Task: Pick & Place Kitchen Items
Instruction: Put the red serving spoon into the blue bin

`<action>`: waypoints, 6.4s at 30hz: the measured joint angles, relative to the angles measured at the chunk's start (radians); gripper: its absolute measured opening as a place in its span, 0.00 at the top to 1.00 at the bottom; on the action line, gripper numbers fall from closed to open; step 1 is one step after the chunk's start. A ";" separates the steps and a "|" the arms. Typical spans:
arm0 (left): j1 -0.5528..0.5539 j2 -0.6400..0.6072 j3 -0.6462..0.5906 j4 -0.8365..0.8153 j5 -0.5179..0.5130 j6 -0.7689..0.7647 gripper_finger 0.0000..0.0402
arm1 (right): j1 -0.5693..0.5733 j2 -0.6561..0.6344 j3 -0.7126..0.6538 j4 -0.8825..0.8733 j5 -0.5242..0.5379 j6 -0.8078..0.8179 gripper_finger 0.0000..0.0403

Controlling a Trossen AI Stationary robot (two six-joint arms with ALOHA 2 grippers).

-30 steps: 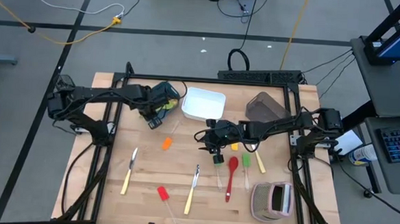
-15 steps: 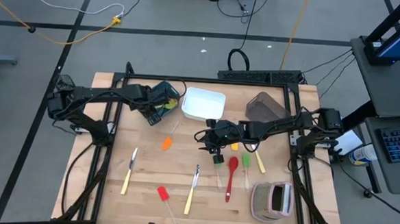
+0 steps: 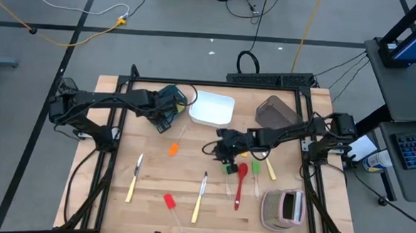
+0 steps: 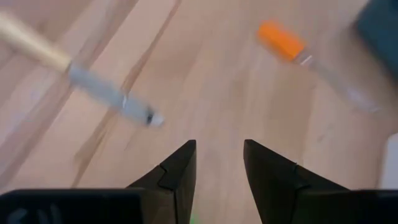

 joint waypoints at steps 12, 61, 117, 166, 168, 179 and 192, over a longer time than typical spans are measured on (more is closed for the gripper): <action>-0.056 0.000 0.034 0.038 -0.005 -0.003 0.65 | 0.105 0.000 0.000 -0.274 -0.049 -0.063 0.54; -0.056 0.000 0.034 0.039 0.003 -0.027 0.65 | 0.113 -0.016 -0.250 -0.137 -0.234 -0.332 0.94; -0.312 0.120 0.035 0.896 0.149 0.558 0.65 | -0.096 -0.216 -0.250 0.308 0.207 0.159 0.92; -0.353 0.081 0.034 0.580 -0.041 0.233 0.86 | -0.096 -0.216 -0.249 0.313 0.208 0.113 0.58; -0.371 0.058 0.034 0.533 -0.049 0.193 0.86 | -0.096 -0.216 -0.249 0.313 0.208 0.113 0.59; -0.424 -0.168 0.035 0.022 -0.280 -0.341 0.86 | -0.096 -0.216 -0.249 0.313 0.208 0.113 0.59; -0.318 -0.214 -0.048 -0.055 -0.307 -0.435 0.86 | -0.096 -0.216 -0.249 0.313 0.208 0.117 0.60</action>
